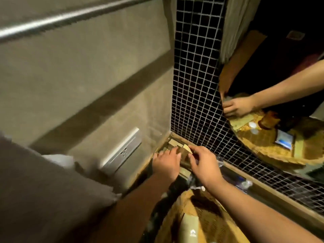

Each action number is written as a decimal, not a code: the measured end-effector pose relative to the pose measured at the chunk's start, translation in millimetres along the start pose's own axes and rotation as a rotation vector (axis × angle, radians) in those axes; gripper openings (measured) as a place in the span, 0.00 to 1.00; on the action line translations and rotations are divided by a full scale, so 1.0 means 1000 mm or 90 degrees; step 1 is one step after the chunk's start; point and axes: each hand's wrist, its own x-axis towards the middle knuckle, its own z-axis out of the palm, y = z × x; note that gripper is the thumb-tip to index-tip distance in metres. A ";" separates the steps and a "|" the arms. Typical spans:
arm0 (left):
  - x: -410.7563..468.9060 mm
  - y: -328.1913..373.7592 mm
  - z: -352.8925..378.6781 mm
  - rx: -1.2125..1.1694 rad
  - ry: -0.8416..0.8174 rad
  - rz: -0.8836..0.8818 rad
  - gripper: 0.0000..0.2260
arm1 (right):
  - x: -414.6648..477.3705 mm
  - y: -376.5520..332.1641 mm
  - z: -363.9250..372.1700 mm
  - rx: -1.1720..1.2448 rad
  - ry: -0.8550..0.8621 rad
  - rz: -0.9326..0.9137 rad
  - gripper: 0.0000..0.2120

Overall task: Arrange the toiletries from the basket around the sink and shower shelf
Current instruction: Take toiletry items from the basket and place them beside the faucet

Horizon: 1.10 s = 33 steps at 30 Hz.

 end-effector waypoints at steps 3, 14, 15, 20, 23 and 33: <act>0.026 -0.010 0.012 0.052 -0.078 0.001 0.25 | 0.023 0.011 0.021 -0.009 -0.018 0.031 0.15; 0.082 -0.013 0.063 0.212 -0.282 0.051 0.18 | 0.071 0.058 0.088 -0.027 -0.129 0.151 0.19; 0.085 -0.014 0.067 0.206 -0.289 0.047 0.17 | 0.072 0.062 0.093 -0.022 -0.145 0.162 0.19; 0.094 -0.016 0.084 0.183 -0.331 0.012 0.15 | 0.079 0.080 0.115 -0.059 -0.223 0.234 0.14; 0.093 -0.021 0.091 0.168 -0.305 0.021 0.12 | 0.086 0.087 0.126 -0.078 -0.259 0.272 0.15; 0.085 -0.034 0.109 0.108 -0.226 0.074 0.39 | 0.083 0.101 0.141 -0.001 -0.259 0.191 0.26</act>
